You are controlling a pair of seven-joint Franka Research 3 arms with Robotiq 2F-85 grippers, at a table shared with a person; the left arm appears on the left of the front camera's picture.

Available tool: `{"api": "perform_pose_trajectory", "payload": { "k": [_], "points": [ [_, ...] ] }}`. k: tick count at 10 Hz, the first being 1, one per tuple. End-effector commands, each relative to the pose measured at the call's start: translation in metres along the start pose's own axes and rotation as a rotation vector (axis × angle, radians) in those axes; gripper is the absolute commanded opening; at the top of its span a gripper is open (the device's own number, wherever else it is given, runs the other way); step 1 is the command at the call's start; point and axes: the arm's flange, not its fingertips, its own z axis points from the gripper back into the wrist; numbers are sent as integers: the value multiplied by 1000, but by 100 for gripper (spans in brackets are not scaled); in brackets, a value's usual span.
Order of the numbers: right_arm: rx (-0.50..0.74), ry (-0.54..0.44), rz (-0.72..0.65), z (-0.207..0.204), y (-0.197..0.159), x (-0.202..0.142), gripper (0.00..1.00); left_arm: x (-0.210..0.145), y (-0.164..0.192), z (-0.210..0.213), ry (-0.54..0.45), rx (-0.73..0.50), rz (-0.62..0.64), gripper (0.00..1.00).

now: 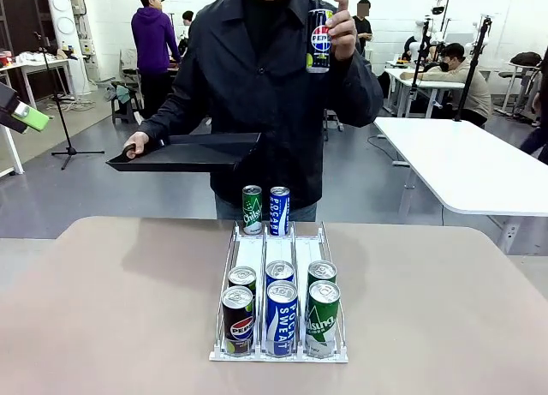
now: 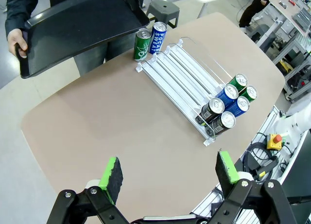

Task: Retrieve and hand over the desired beverage to the person.
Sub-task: Pick up a can of the same type that the person held from the Automatic Can Dispenser.

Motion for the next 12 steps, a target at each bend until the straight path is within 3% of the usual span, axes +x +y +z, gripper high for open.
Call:
{"api": "perform_pose_trajectory", "payload": {
  "k": [1, 12],
  "points": [
    [21, -2, 16, -1, 1, 0, 100, 2, 2, 2, -2, -14, -5, 100],
    [21, -2, 16, -1, 1, 0, 100, 2, 2, 2, -2, -14, -5, 100]
  ]
}}
